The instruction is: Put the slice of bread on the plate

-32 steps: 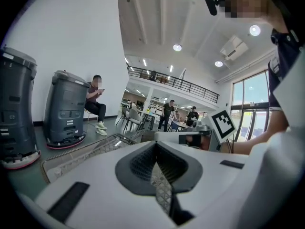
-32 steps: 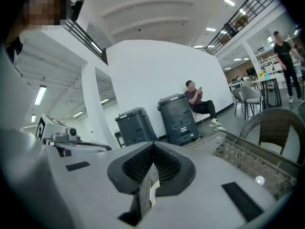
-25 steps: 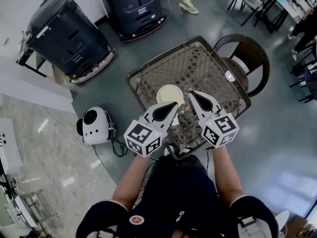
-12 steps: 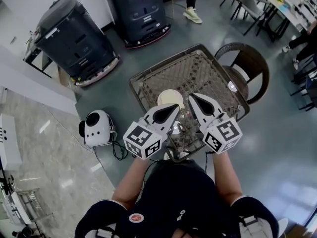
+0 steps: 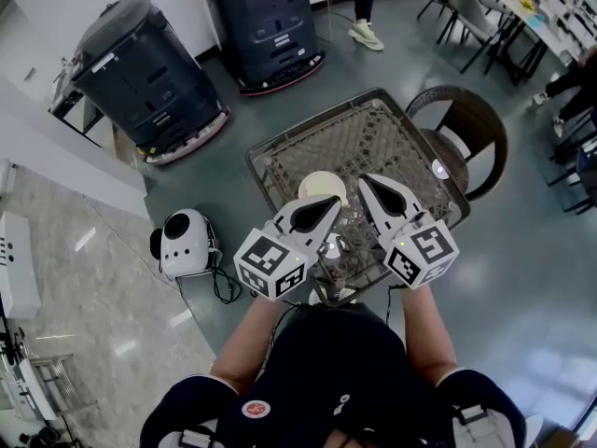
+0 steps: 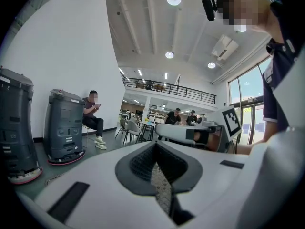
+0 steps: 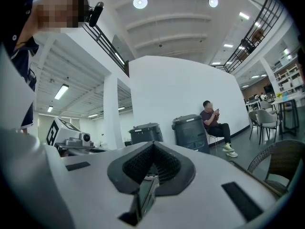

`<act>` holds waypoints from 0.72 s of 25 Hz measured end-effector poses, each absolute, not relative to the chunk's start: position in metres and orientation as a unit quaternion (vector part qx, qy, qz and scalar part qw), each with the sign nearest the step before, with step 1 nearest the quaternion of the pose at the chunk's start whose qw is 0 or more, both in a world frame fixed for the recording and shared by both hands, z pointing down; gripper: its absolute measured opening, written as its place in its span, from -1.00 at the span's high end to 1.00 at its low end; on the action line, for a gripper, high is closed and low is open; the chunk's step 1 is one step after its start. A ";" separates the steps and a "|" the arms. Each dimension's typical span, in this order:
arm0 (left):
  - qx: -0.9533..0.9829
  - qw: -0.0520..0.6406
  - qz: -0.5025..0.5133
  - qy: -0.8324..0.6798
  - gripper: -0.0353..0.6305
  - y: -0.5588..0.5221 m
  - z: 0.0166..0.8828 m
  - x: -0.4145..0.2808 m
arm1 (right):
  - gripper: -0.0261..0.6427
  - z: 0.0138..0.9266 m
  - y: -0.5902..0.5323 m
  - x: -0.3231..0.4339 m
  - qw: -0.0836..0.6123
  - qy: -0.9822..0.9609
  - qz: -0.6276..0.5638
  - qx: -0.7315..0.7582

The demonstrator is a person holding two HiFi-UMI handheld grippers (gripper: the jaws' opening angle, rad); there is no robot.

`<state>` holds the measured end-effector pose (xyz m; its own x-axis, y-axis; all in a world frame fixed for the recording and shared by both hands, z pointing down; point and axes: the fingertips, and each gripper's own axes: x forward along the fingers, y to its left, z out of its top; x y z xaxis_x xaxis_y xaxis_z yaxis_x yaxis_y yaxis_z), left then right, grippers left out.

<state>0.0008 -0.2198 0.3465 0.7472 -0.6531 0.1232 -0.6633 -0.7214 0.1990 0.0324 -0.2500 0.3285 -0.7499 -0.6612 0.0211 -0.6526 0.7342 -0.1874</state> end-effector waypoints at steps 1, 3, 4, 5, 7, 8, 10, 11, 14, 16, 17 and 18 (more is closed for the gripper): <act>0.928 0.116 0.022 -0.355 0.88 -0.219 0.346 0.001 | 0.90 0.329 -0.250 0.033 0.024 0.931 -0.092 -0.353; 0.928 0.115 0.022 -0.354 0.88 -0.218 0.346 0.002 | 0.90 0.328 -0.249 0.034 0.023 0.930 -0.093 -0.354; 0.928 0.115 0.023 -0.353 0.88 -0.218 0.346 0.003 | 0.90 0.328 -0.249 0.035 0.024 0.930 -0.092 -0.355; 0.928 0.115 0.023 -0.353 0.88 -0.217 0.346 0.003 | 0.90 0.328 -0.248 0.036 0.024 0.930 -0.092 -0.355; 0.929 0.116 0.024 -0.352 0.88 -0.217 0.346 0.005 | 0.90 0.327 -0.248 0.038 0.023 0.929 -0.093 -0.357; 0.929 0.116 0.024 -0.352 0.88 -0.216 0.346 0.005 | 0.90 0.326 -0.248 0.038 0.023 0.929 -0.092 -0.358; 0.928 0.117 0.025 -0.351 0.88 -0.216 0.346 0.005 | 0.90 0.325 -0.248 0.039 0.024 0.928 -0.092 -0.359; 0.928 0.118 0.025 -0.351 0.88 -0.217 0.346 0.005 | 0.90 0.325 -0.248 0.039 0.024 0.928 -0.091 -0.360; 0.929 0.118 0.026 -0.351 0.88 -0.217 0.347 0.005 | 0.90 0.325 -0.248 0.040 0.023 0.927 -0.091 -0.363; 0.929 0.119 0.027 -0.350 0.88 -0.215 0.348 0.006 | 0.90 0.325 -0.248 0.041 0.024 0.927 -0.092 -0.364; 0.929 0.119 0.027 -0.350 0.88 -0.215 0.348 0.006 | 0.90 0.325 -0.247 0.042 0.024 0.927 -0.092 -0.364; 0.929 0.119 0.027 -0.350 0.88 -0.214 0.348 0.006 | 0.90 0.324 -0.247 0.042 0.025 0.927 -0.092 -0.364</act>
